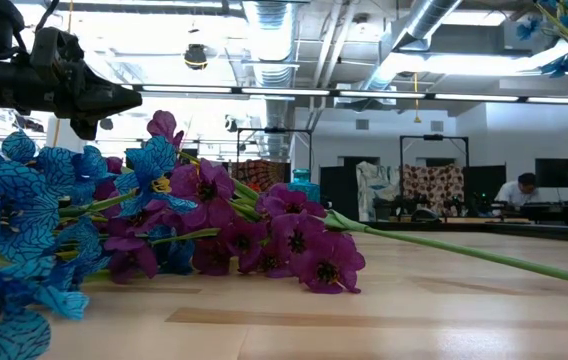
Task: Sort flowers into vase by color
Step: Put the left black tulip into the yellow vase
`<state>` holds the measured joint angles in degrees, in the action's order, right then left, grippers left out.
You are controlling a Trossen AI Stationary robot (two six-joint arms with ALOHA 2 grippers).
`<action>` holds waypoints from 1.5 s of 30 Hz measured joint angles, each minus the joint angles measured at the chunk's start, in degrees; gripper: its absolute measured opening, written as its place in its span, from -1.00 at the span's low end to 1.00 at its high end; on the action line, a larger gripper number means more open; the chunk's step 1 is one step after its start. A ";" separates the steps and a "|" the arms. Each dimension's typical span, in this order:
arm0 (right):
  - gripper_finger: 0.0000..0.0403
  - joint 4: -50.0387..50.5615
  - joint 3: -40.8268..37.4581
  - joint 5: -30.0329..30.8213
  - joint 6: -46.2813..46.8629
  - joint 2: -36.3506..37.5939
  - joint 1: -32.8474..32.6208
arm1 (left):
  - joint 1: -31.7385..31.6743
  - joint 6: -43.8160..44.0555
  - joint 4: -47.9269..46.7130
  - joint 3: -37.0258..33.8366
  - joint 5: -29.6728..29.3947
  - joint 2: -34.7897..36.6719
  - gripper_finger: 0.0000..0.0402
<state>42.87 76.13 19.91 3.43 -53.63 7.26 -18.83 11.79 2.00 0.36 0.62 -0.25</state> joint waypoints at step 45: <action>0.31 -23.40 -38.12 -47.50 -9.46 -4.80 42.67 | 0.06 20.21 5.57 1.21 2.25 -0.22 -0.85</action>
<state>19.48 38.02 -27.59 -6.02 -58.43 49.93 -18.77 32.00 7.57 1.57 2.87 -0.47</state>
